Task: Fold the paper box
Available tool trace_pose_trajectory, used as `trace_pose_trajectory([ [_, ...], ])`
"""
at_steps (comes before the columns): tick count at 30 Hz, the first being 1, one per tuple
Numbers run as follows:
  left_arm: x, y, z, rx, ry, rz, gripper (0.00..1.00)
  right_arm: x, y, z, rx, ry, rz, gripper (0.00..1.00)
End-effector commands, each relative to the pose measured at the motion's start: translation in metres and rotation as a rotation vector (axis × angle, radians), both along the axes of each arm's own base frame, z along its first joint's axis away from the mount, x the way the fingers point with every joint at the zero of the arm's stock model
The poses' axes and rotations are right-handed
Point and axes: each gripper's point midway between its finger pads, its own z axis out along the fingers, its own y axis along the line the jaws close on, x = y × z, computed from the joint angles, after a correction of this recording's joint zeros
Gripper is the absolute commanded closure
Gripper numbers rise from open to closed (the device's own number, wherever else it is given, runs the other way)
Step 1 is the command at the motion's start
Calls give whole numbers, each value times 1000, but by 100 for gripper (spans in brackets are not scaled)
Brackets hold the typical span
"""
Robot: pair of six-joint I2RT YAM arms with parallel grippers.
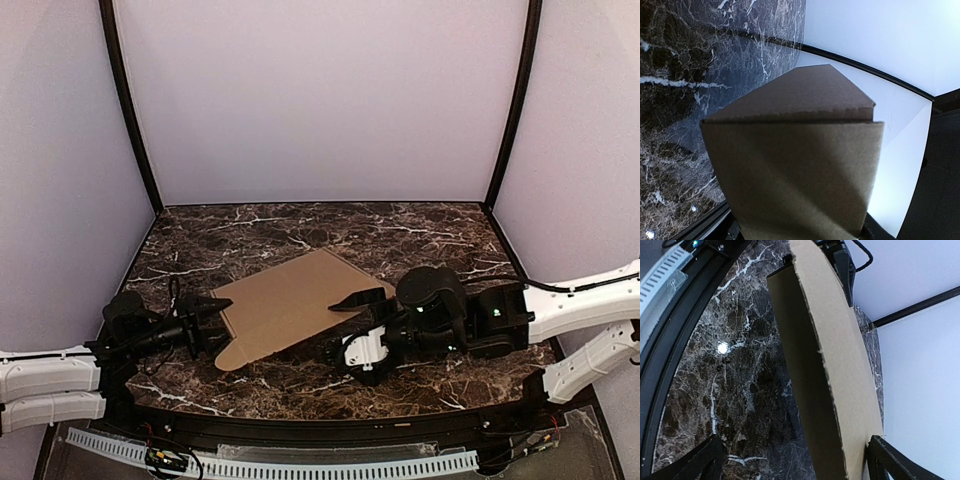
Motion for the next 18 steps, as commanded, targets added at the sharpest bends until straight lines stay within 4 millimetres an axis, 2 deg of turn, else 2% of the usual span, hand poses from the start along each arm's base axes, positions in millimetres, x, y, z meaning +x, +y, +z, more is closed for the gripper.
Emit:
trace_pose_trajectory([
  [1,-9,9,-24,8,51,14,99,20,21,20,5,-234,-39,1],
  [7,-12,8,-23,3,48,2,99,25,39,18,-32,-372,-49,1],
  [18,-13,7,-19,-10,30,-9,99,35,49,9,-104,-495,-72,1],
])
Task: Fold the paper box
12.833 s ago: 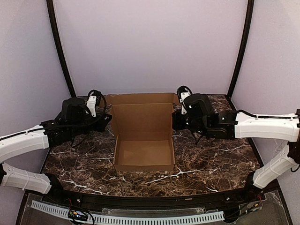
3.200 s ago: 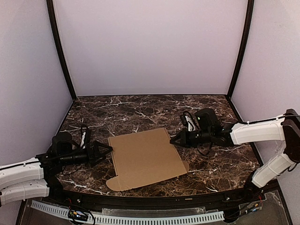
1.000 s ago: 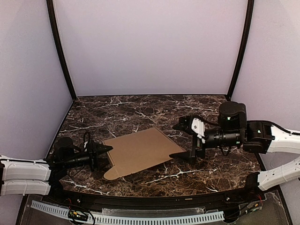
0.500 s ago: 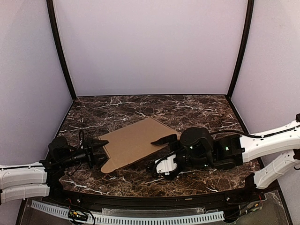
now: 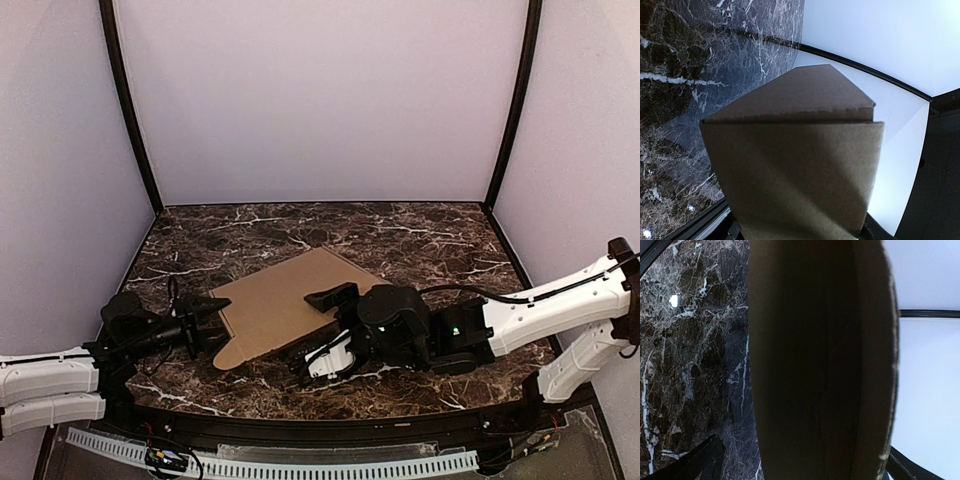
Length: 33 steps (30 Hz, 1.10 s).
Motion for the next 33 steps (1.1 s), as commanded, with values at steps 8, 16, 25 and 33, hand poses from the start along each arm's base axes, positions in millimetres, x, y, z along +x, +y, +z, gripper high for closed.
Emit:
trace_pose_trajectory([
  [8,-12,4,-19,14,11,-27,99,11,11,18,13,-104,-43,19],
  [16,-13,5,-17,19,1,-24,99,11,11,17,9,-104,-47,46],
  [25,-13,6,-17,24,-4,-22,98,11,10,17,4,-95,-48,57],
  [33,-11,4,-13,23,-13,-27,99,7,9,15,14,-62,-43,18],
])
